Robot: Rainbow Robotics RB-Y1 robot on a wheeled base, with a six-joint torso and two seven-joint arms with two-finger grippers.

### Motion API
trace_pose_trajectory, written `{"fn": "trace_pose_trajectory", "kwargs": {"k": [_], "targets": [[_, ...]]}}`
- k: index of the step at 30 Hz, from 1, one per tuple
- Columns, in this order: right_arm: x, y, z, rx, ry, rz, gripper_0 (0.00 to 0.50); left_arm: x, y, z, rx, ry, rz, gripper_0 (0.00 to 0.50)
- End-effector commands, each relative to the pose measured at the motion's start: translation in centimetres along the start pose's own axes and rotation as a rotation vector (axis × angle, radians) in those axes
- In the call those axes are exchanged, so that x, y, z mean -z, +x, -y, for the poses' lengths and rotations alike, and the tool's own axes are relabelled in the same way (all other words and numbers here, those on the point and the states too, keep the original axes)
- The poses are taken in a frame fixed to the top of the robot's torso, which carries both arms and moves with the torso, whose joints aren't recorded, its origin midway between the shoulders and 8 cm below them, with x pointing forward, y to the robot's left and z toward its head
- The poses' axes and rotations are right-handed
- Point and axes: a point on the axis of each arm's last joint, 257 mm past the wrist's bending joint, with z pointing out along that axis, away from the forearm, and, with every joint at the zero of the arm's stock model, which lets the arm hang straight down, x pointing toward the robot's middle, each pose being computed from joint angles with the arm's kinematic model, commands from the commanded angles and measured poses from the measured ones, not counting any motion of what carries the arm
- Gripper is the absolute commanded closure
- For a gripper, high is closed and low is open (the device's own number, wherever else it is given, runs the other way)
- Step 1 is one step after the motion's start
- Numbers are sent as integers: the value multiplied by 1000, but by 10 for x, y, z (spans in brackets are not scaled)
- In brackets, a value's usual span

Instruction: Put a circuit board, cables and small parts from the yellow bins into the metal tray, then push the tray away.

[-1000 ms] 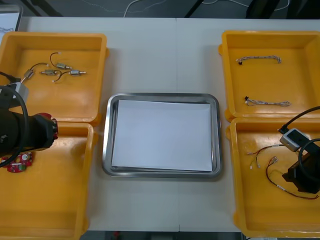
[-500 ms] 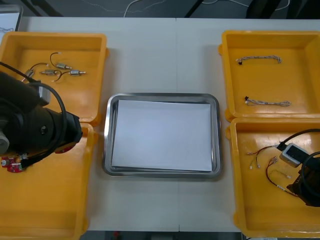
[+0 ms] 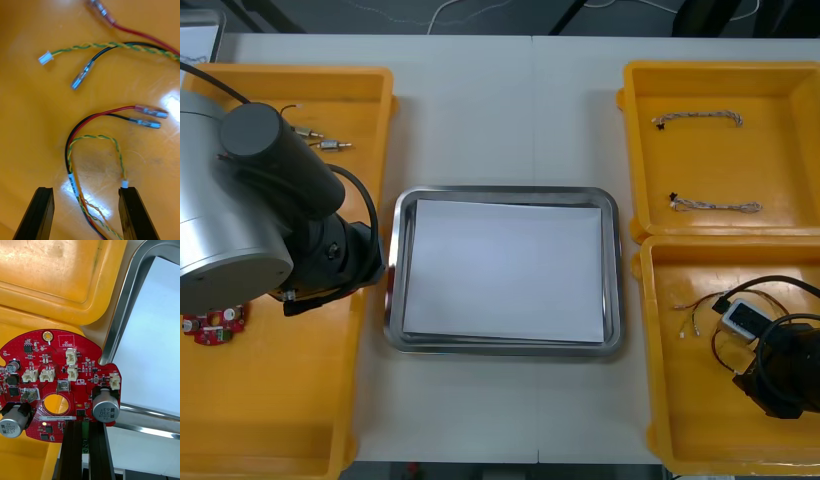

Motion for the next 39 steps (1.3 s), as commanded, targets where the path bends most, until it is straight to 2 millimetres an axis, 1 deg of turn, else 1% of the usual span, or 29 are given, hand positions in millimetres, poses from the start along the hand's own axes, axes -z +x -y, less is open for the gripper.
{"fn": "trace_pose_trajectory", "kwargs": {"k": [1, 4, 7, 12, 16, 18, 19, 20, 21, 22, 23, 24, 25, 26, 27, 28, 31, 34, 39], "targets": [[-1, 15, -4, 57, -2, -38, 0, 2, -18, 3, 65, -19, 55, 500], [-3, 18, -3, 63, 8, -49, 0, -1, -17, 11, 66, 9, 56, 500], [-7, 20, -7, 64, 3, -54, 0, -3, -14, 21, 53, 35, 53, 500], [-18, 23, -11, 52, -12, -46, 0, -5, -6, 32, 14, 42, 49, 500], [-19, 25, -13, 51, -13, -52, 0, -7, 0, 43, -17, 60, 49, 500], [-19, 26, -14, 55, -14, -56, 0, -8, 5, 54, -34, 92, 43, 500], [-20, 27, -15, 56, -14, -59, 0, -9, 6, 56, -36, 96, 41, 500], [-20, 27, -14, 58, -11, -58, 7, -9, 9, 61, -45, 109, 41, 500], [-20, 28, -15, 61, -11, -62, 38, -10, 11, 65, -54, 116, 41, 500], [-20, 27, -15, 61, -10, -61, 109, -10, 14, 69, -63, 122, 39, 500], [-21, 27, -16, 64, -11, -62, 140, -11, 15, 71, -67, 124, 38, 500], [-21, 28, -16, 66, -11, -65, 211, -12, 18, 73, -80, 123, 40, 500], [-21, 28, -16, 66, -10, -64, 253, -13, 17, 75, -83, 124, 45, 500], [-22, 29, -15, 67, -6, -67, 322, -15, 19, 78, -93, 126, 44, 500], [-22, 29, -16, 69, -6, -69, 376, -18, 21, 82, -100, 134, 39, 500], [-22, 29, -16, 66, -6, -69, 410, -21, 23, 87, -111, 144, 38, 500], [-22, 29, -16, 66, -7, -68, 450, -27, 25, 97, -127, 157, 37, 500], [-22, 28, -17, 62, -10, -67, 500, -34, 32, 108, -141, 165, 28, 500], [-21, 25, -16, 63, -11, -61, 500, -40, 40, 117, -165, 159, 18, 500]]}}
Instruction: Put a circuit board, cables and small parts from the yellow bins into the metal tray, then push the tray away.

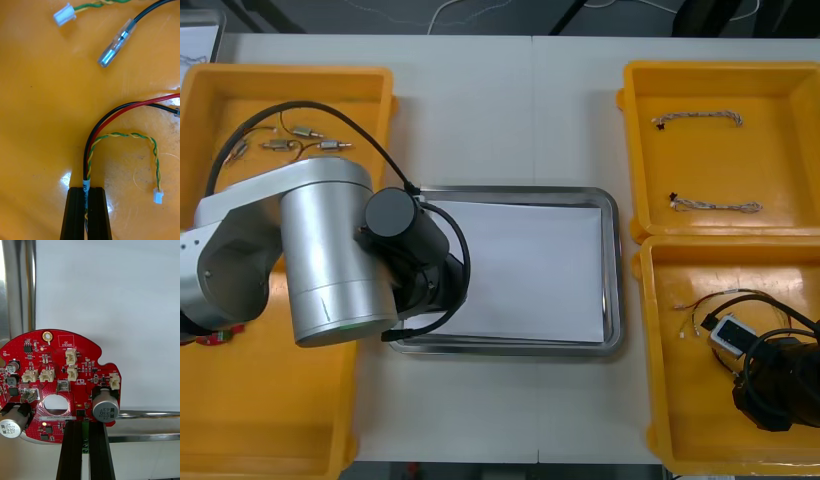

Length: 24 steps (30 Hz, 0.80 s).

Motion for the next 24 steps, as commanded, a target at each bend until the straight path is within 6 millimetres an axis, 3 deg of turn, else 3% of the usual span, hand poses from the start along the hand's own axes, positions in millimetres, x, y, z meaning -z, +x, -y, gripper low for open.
{"fn": "trace_pose_trajectory", "kwargs": {"k": [1, 14, 24], "targets": [[3, 8, -3, 46, -4, -18, 500, 2, -2, 31, 10, 38, 22, 500], [65, -17, 8, 53, 4, 18, 500, -20, 17, 32, -18, 10, -15, 500], [105, -20, 16, 9, -20, 38, 500, -39, 10, 38, -11, 18, 5, 500]]}}
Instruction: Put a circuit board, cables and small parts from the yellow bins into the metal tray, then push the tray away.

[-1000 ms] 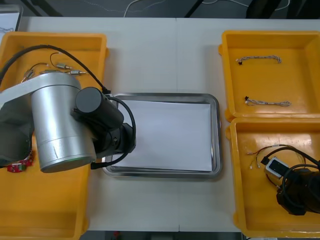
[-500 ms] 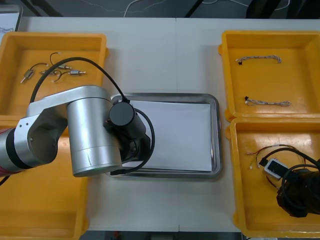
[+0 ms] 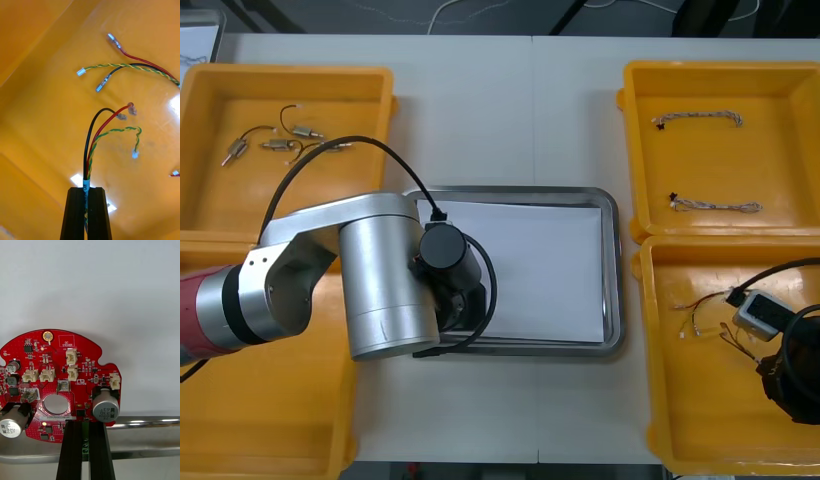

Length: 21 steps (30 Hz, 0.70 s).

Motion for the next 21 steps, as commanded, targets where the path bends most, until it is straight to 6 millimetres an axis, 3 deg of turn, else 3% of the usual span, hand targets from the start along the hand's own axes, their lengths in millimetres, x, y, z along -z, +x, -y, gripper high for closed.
{"fn": "trace_pose_trajectory", "kwargs": {"k": [1, 13, 16, 18, 21], "targets": [[29, 1, 15, 7, 42, 3, 500, 1, -14, 24, 28, 40, 42, 500], [65, -11, 31, -31, 41, -12, 500, -4, -15, 20, 32, 23, 52, 498], [72, -16, 34, -68, 46, -22, 500, -4, -15, 21, 36, 24, 54, 367], [77, -19, 35, -86, 49, -25, 500, -3, -16, 21, 39, 24, 58, 336], [84, -26, 39, -104, 58, -24, 500, -4, -17, 21, 43, 24, 61, 204]]}}
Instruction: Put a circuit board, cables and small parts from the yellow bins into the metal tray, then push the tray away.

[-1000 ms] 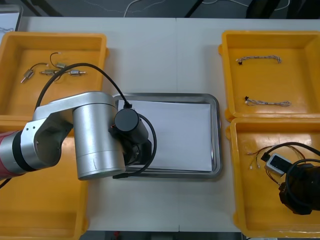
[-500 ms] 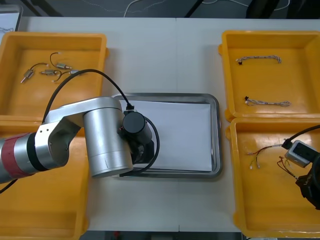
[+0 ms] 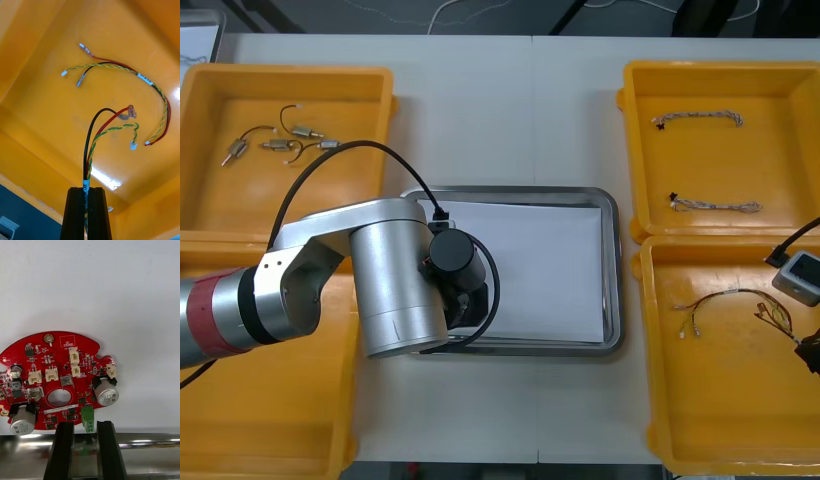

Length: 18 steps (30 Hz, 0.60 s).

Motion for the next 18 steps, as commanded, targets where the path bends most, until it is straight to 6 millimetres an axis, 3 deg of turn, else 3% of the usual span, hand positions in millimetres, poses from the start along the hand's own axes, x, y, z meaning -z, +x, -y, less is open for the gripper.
{"fn": "trace_pose_trajectory", "kwargs": {"k": [1, 2, 4, 8, 15, 18], "targets": [[29, -22, 18, 6, 73, 34, 500, 9, -11, 22, 38, 38, 40, 144], [32, -27, 20, 0, 77, 46, 500, 9, -12, 22, 38, 38, 45, 93], [35, -34, 21, 8, 82, 62, 500, 11, -14, 23, 39, 43, 51, 46], [42, -46, 23, 18, 88, 92, 500, 21, -23, 28, 51, 65, 65, 2], [46, -65, 15, 64, 73, 121, 500, 48, -44, 29, 95, 93, 69, 0], [46, -79, 8, 102, 63, 134, 500, 69, -60, 25, 122, 114, 65, 0]]}}
